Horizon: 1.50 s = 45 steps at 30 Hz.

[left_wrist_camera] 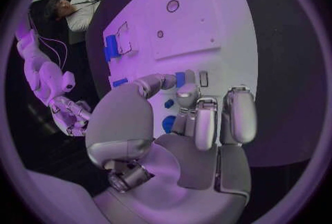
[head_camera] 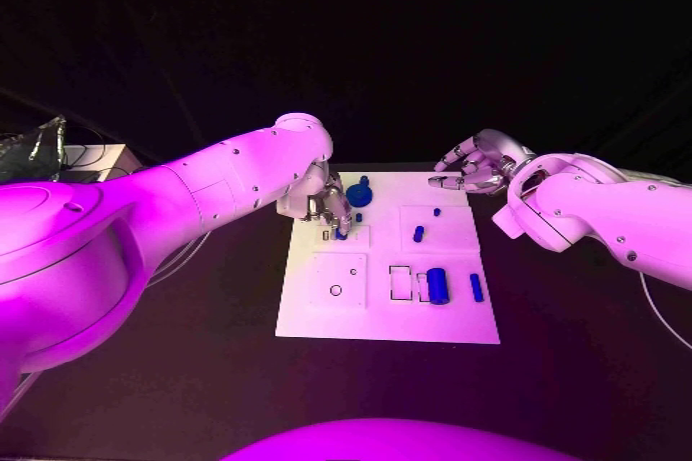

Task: Assemble the parts on the task board

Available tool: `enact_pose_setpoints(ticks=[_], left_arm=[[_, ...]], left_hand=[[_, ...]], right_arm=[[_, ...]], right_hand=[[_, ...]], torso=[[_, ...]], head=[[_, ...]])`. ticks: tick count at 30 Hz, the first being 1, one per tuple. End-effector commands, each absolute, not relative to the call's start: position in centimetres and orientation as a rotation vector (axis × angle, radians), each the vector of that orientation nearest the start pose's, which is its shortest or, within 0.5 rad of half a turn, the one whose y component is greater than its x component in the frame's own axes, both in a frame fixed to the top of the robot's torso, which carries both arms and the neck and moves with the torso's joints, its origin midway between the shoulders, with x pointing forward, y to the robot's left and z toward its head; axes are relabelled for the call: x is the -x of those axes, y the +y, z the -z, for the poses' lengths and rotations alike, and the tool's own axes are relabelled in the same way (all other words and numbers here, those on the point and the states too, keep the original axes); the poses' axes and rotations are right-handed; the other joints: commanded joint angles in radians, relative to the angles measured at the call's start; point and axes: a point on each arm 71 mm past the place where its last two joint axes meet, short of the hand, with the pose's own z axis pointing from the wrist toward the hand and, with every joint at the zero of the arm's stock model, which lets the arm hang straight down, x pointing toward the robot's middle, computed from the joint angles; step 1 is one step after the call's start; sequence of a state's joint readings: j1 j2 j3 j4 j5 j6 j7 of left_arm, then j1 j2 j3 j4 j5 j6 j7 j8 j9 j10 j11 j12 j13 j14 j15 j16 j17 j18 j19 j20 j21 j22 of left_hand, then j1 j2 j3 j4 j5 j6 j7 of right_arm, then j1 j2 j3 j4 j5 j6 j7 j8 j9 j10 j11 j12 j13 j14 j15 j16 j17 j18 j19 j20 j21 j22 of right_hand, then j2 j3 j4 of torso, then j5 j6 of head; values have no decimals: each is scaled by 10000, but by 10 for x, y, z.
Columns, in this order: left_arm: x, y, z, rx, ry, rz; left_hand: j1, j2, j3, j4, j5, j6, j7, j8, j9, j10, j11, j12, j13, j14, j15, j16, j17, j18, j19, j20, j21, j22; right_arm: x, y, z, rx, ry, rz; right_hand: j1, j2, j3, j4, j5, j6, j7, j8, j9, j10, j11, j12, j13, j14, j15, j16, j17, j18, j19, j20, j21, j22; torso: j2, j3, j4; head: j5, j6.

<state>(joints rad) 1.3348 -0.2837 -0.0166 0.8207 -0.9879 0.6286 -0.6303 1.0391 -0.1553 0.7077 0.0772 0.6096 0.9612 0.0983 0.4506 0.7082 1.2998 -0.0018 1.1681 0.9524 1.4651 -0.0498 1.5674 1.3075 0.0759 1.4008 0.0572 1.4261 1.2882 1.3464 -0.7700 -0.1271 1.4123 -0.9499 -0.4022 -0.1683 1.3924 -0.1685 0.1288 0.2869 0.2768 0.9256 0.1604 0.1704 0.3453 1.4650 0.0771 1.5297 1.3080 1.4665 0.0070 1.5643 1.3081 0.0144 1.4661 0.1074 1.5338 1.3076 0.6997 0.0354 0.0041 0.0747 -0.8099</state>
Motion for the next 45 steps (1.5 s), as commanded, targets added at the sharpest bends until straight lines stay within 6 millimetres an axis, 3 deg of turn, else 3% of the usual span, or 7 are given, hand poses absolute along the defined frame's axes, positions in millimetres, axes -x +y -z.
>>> enact_pose_setpoints(ticks=[1, 12, 17, 26, 28, 38, 45], left_arm=[[-574, 120, 202, 379, 26445, 1863], [-575, 120, 203, 469, 26412, 1890], [-576, 121, 203, 657, 26246, 1931], [-577, 122, 203, 725, 26179, 1893], [-577, 122, 203, 750, 26143, 1859], [-580, 127, 201, 1064, 25743, 1774], [-580, 127, 199, 1384, 25464, 2006]], left_hand=[[141, 233, 1277, -1319, -46, 282, -219, 69, 136, 96, 6, -13, 29, 1057, -65, 34, 2633, -93, -23, -16, 7, 19], [-92, 510, 371, -920, -525, 353, -391, 368, 439, 402, -117, 120, 289, 1057, -147, 34, 2633, -124, 73, -90, 19, 118], [-160, 708, 277, -714, -602, 352, -401, 368, 451, 421, -126, 112, 308, 1057, -160, 34, 2633, -129, 93, -106, 20, 132], [-213, 773, 200, -601, -733, 346, -405, 360, 455, 425, -128, 111, 324, 1057, -164, 34, 2633, -130, 100, -112, 15, 132], [-300, 878, 91, -401, -1057, 347, -412, 343, 452, 418, -129, 97, 325, 1057, -167, 34, 2633, -129, 100, -115, 0, 120], [-268, 851, 83, -389, -1132, 180, -356, 271, 445, 255, -100, -92, 90, 1057, -162, 34, 2633, -109, 56, -118, -52, 37], [166, 631, 671, -831, -1000, -370, -93, -56, 367, -372, 104, -629, -491, 1033, -18, -10, 2566, -53, -99, 0, -217, -217]], right_arm=[[-525, -209, 154, -3312, 16893, -7283], [-525, -209, 154, -3281, 16886, -7268], [-525, -209, 154, -3269, 16908, -7267], [-525, -209, 154, -3192, 16933, -7242], [-525, -209, 154, -3167, 16934, -7234], [-525, -209, 154, -3135, 16950, -7208], [-526, -210, 154, -3128, 16976, -7197]], right_hand=[[-56, -15, 37, 0, 32, -54, -14, 36, 8, 636, -9, -32, 2207, 1027, -45, 41, 2563, -30, 846, -25, -62, 2318], [-56, -15, 37, 0, 32, -54, -14, 36, 8, 636, -9, -32, 2207, 1027, -45, 41, 2563, -30, 846, -25, -62, 2318], [-56, -15, 37, 0, 32, -54, -14, 36, 8, 636, -9, -32, 2207, 1027, -45, 41, 2563, -30, 846, -25, -62, 2318], [-47, -21, 45, -4, 47, -63, -14, 45, 18, 641, -9, -27, 2211, 1024, -46, 37, 2550, -30, 846, -26, -63, 2318], [-47, -21, 45, -4, 47, -63, -14, 45, 18, 641, -9, -27, 2211, 1024, -46, 37, 2550, -30, 846, -26, -63, 2318], [-44, -25, 49, -5, 61, -66, -14, 49, 22, 642, -10, -26, 2213, 1024, -46, 37, 2552, -29, 844, -27, -67, 2315], [-44, -25, 49, -5, 61, -66, -14, 49, 22, 642, -10, -26, 2213, 1024, -46, 37, 2552, -29, 844, -27, -67, 2315]], torso=[[-10, -3, -5], [-5, -12, 4], [-4, -14, 6], [2, -11, 2], [-1, -13, -5], [2, -6, 2], [7, -6, -6]], head=[[1, -14], [-4, 0], [-13, -2], [-10, 19], [-8, 21], [-28, 35], [-42, 18]])
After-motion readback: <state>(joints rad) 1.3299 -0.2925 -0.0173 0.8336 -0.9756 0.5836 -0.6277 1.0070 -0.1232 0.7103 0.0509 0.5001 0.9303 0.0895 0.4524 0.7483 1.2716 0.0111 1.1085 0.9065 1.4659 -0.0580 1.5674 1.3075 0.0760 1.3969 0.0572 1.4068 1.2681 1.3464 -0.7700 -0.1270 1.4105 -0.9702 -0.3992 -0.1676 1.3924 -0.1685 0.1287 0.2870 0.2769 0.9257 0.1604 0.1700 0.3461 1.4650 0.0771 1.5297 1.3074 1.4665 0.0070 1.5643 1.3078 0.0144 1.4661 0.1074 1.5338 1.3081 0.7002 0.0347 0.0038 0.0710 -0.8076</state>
